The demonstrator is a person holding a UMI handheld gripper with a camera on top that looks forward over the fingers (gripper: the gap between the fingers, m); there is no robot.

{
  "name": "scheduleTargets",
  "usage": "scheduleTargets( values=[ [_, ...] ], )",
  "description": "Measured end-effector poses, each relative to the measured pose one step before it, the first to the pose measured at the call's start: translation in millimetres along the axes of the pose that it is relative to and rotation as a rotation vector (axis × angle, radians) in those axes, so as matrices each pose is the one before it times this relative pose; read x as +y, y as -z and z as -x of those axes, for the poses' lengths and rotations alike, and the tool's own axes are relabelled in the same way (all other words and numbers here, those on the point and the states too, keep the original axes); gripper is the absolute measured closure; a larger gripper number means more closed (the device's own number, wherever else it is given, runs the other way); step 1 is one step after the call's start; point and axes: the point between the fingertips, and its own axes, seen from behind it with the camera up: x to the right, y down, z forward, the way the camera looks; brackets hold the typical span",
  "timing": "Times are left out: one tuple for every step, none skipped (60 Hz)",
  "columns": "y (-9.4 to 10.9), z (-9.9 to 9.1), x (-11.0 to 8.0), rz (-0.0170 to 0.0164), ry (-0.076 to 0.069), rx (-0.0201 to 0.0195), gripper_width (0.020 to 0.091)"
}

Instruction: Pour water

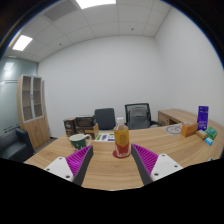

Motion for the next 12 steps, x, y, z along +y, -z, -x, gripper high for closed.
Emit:
scheduleTargets(
  values=[
    [9.57,3.61,1.97,0.00115,-0.005,-0.00666,0.0266],
    [9.03,3.65,2.45,0.00264,-0.0049,-0.00715,0.0267],
    [9.4,6.42,1.92,0.00473,-0.0049,-0.0076,0.0267],
    [8.8,2.38,3.64,0.00416,-0.0034,-0.01111,0.0268],
    [8.18,4.17,2.3,-0.00025,-0.004,-0.01093,0.027],
    [7.53,3.79,1.62,-0.00239,-0.0053,-0.01008,0.0267],
    [7.27,3.57,1.58,-0.00128,-0.0059,-0.00934,0.0267],
    [6.91,3.84,1.7,-0.00013,-0.006,-0.00919,0.0267],
    [6.22,3.45,1.63,-0.00019,-0.006,-0.0091,0.0268],
    [6.11,3.52,1.62,-0.00075,-0.0059,-0.00982,0.0265],
    [4.26,5.26,0.33,-0.00124,-0.0055,-0.00775,0.0266],
    [6.21,3.38,1.59,0.00125,-0.0047,-0.01056,0.0269]
  ],
)
